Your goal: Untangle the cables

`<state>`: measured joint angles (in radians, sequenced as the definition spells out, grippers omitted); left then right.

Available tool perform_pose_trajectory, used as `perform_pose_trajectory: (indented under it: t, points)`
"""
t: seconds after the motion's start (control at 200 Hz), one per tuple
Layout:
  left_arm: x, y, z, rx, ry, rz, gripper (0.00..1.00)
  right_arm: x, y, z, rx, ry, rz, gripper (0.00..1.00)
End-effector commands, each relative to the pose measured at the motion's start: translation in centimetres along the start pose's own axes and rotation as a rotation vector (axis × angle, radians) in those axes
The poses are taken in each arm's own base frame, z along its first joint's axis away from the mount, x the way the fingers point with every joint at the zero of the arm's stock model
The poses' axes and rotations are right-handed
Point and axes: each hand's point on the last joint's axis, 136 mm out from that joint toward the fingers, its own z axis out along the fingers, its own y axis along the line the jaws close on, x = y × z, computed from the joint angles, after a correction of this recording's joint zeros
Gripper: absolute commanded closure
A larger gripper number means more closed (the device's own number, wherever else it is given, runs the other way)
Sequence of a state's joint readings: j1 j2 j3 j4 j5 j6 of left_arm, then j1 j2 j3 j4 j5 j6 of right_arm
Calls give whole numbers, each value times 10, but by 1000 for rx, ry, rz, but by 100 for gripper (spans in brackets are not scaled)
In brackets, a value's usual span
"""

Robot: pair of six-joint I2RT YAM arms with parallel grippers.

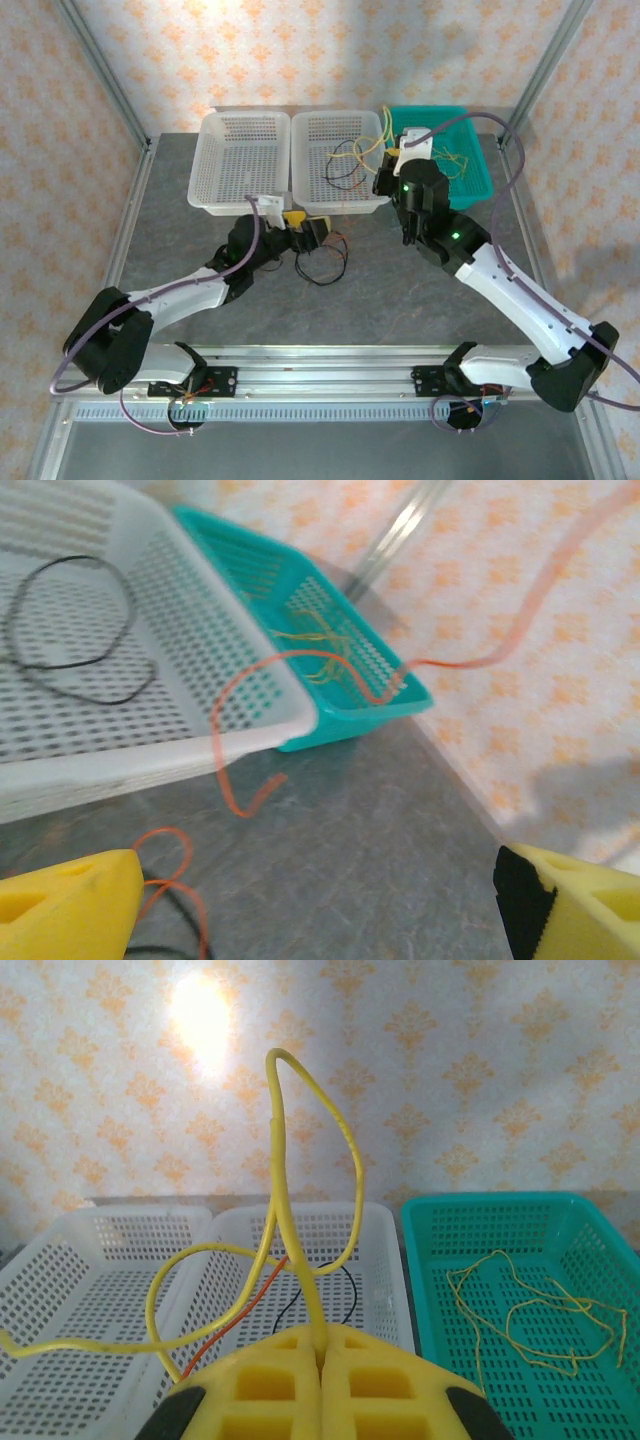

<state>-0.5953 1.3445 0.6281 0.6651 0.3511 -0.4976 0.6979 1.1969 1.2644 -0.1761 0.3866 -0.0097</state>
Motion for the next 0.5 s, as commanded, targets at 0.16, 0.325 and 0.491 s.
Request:
perform_pose_trajectory:
  t: [0.16, 0.325, 0.491]
  points:
    - [-42, -48, 23, 95, -183, 159, 12, -6, 0, 2, 26, 32, 96, 100]
    - [-61, -58, 31, 133, -261, 136, 15, -3, 1, 2, 25, 63, 139, 100]
    - [-67, -82, 45, 244, -249, 145, 16, 0, 12, 0, -46, 73, 162, 100]
